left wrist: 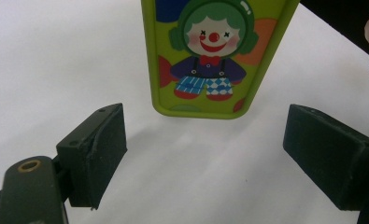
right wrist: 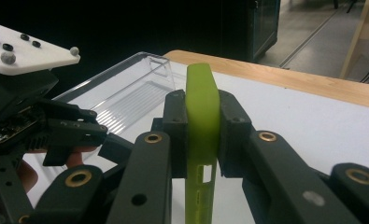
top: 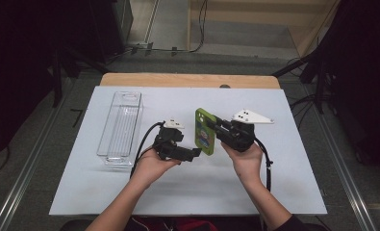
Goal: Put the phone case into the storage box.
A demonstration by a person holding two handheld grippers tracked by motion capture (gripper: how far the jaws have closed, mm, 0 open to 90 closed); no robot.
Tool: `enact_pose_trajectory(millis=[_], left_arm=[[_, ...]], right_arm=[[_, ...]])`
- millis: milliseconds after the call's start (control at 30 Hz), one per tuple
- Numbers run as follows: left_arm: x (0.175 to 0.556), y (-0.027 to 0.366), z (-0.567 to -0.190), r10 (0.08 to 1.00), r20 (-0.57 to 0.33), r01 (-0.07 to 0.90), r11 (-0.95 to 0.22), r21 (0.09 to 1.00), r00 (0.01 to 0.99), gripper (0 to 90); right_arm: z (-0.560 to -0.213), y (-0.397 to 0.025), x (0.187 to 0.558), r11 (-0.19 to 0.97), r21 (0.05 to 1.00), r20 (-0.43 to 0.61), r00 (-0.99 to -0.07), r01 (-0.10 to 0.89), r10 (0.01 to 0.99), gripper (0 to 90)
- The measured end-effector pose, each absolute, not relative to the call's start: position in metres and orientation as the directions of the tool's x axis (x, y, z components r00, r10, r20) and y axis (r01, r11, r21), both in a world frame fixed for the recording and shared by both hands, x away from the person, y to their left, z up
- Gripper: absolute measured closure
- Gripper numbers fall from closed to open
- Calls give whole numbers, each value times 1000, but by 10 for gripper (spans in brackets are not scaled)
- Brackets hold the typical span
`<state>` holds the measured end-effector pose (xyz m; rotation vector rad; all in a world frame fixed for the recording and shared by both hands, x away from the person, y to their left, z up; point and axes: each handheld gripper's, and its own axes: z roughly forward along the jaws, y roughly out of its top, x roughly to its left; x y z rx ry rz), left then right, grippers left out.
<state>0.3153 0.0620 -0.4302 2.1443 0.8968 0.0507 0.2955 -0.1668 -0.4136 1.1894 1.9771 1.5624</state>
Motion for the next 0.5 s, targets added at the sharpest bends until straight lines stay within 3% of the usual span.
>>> enact_pose_trajectory(millis=[500], left_arm=[[318, 66, -422, 596, -200, 537, -464, 705, 777, 141]], right_arm=[[-417, -162, 294, 15, 922, 230, -581, 386, 781, 748]])
